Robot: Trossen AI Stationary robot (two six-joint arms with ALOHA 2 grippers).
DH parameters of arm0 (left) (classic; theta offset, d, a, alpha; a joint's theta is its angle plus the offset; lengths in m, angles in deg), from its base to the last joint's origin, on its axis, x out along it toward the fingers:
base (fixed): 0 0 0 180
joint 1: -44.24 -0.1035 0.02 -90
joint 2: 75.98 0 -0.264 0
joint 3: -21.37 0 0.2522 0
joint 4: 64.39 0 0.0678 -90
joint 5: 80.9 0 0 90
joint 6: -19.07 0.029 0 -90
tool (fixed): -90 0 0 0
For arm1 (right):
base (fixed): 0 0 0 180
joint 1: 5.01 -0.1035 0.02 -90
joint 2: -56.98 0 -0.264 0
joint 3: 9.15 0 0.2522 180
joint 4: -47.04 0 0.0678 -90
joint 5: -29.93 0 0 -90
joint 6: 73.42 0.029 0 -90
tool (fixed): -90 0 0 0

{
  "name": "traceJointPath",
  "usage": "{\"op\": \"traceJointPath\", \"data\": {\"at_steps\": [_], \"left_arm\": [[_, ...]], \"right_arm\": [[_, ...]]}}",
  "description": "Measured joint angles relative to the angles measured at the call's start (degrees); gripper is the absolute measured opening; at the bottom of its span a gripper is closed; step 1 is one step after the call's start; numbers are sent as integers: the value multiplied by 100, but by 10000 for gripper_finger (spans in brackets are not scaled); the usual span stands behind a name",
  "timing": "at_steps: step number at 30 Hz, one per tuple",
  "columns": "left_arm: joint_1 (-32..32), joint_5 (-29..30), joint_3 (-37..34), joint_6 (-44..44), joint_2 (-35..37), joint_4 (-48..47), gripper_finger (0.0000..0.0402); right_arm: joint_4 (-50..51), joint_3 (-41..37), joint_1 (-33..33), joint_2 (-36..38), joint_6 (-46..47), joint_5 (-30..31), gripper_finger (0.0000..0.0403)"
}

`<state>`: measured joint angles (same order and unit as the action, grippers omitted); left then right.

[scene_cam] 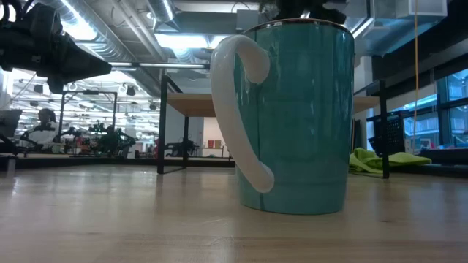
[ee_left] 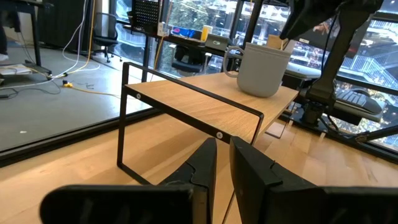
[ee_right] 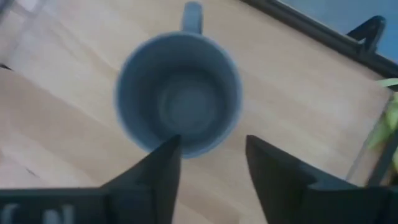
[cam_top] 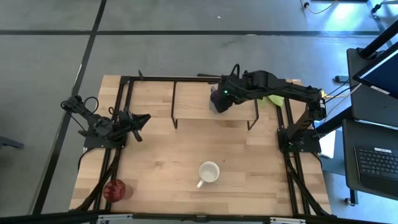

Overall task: Stack small to large cups/mugs on shelf
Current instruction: Put the blue mug on the shelf

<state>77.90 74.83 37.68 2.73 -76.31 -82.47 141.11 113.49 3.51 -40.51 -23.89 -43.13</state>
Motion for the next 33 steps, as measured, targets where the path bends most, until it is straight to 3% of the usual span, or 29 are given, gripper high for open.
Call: {"op": "traceJointPath", "data": {"at_steps": [7, 14, 22, 26, 33], "left_arm": [[1, 0, 0, 2, 0, 0, 41], [1, 0, 0, 2, 1, 0, 41], [-1, 0, 0, 0, 1, 0, 41], [0, 1, 0, 0, 0, 0, 41], [1, 0, 0, 2, -1, 0, 41]], "right_arm": [[-179, 0, 68, 0, 696, -46, 240], [-761, 0, -311, 0, 326, -248, 205], [-913, 0, -487, 0, -921, -540, 139], [-1196, 0, -454, -27, -1805, -766, 142], [-1093, 0, -382, -98, -2961, -964, 182]]}}
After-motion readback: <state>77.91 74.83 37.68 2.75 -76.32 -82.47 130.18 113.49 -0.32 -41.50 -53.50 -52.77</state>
